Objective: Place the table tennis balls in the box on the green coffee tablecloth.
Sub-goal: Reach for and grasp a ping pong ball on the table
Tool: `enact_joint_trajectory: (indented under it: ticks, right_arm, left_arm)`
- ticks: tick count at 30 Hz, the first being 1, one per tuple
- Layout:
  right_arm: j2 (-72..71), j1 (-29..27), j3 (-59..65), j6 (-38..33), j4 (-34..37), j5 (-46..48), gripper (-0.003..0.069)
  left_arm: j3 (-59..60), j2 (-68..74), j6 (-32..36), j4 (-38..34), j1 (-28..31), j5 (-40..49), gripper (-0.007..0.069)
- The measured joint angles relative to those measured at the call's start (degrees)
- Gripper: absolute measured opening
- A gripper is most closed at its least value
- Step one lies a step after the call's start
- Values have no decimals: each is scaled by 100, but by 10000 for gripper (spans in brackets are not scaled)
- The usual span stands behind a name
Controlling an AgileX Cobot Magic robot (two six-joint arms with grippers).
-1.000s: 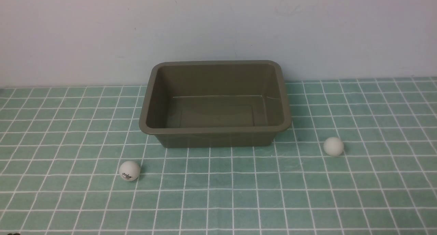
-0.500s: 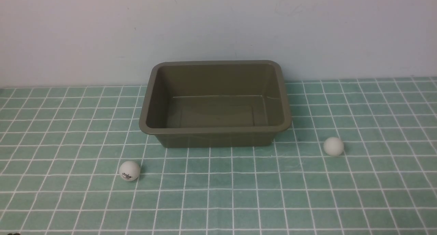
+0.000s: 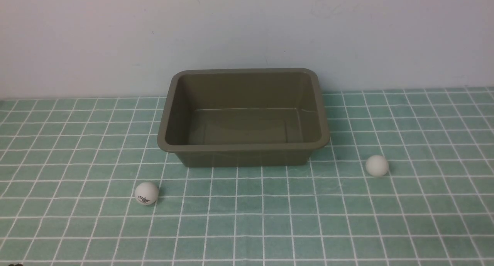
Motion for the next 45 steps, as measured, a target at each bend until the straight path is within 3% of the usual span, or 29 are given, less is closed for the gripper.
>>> enact_joint_trajectory:
  ticks: [8,13,20,23,31,37,43,45]
  right_arm:
    - [0,0,0,11,7,-168,-18]
    - [0,0,0,459,211,-174,-18]
    - [0,0,0,1686,798,-548,-18]
    - [0,0,0,2663,1151,-1232,-18]
    - [0,0,0,4274,1134,-2722,-18]
    - [0,0,0,5199,455,-3723,-18]
    - [-2,0,-86,5559,-793,-4205,-18]
    - [-2,0,-464,5546,-1713,-3992,-18]
  left_arm:
    - [0,0,0,0,0,0,-4]
    - [0,0,0,0,0,0,-4]
    - [0,0,0,0,0,0,-4]
    - [0,0,0,0,0,0,-4]
    - [0,0,0,0,0,0,-4]
    - [0,0,0,0,0,0,-4]
    - [0,0,0,0,0,0,-4]
    - [0,0,0,0,0,0,-4]
